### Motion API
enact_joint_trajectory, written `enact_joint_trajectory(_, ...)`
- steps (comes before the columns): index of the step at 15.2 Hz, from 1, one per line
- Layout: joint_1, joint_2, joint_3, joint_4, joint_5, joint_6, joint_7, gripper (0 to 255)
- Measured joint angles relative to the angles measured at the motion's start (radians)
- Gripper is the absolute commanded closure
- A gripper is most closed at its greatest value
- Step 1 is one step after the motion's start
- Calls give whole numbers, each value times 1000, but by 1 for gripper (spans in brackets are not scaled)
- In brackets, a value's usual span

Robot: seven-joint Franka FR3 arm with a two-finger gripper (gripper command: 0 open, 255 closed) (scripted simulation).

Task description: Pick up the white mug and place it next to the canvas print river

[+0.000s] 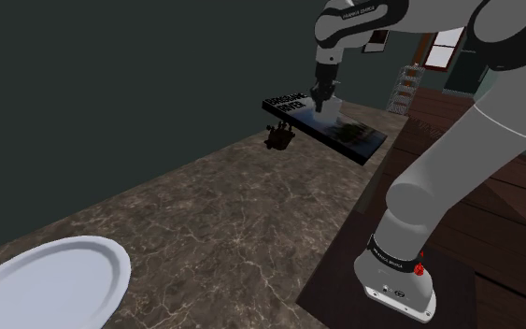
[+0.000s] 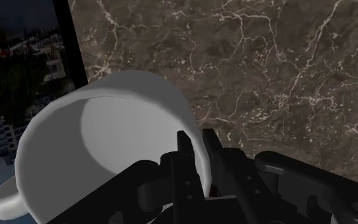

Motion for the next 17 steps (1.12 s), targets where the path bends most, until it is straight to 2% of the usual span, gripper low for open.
enact_joint_trajectory(17, -4, 48, -15, -191, -3, 237, 8, 255)
